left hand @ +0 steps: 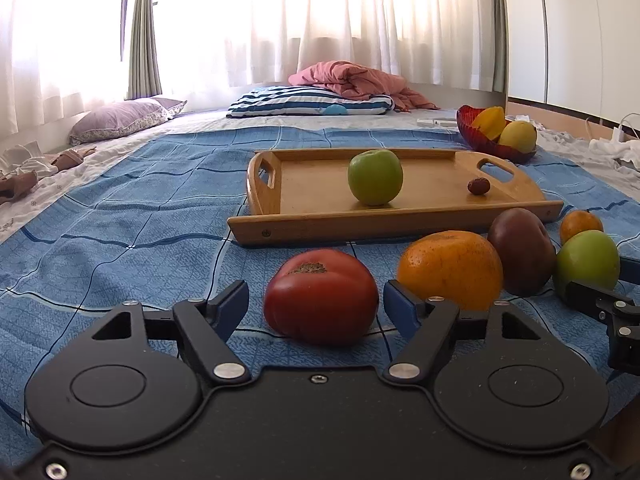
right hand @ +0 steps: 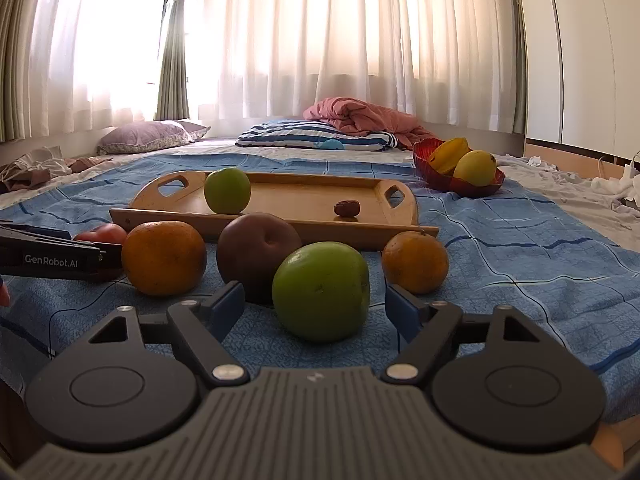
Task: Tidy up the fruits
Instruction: 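Grasp the red tomato with the left gripper while the right grasps a large green apple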
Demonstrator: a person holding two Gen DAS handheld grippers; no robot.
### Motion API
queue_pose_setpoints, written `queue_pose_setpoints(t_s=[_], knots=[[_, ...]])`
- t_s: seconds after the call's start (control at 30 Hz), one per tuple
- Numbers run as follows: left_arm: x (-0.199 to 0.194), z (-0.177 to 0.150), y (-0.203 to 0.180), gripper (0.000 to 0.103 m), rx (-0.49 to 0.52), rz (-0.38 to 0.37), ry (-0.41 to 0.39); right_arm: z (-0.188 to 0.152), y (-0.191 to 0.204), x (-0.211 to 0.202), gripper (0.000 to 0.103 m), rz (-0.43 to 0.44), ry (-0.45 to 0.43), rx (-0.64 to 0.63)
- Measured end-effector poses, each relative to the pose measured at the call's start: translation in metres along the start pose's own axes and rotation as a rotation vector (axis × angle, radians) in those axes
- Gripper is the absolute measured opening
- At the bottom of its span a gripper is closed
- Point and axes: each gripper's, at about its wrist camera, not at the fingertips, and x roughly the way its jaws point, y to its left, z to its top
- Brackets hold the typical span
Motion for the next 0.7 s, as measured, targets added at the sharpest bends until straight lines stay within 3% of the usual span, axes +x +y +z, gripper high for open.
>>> queue_pose_setpoints(t_s=[0.4, 0.7], knots=[[0.005, -0.001, 0.002, 0.071, -0.018, -0.007, 0.02, -0.002, 0.004, 0.002, 0.073, -0.012, 0.01, -0.002], [0.012, 0.002, 0.008, 0.063, -0.068, -0.037, 0.037, 0.0, 0.004, 0.007, 0.064, -0.038, 0.026, 0.009]])
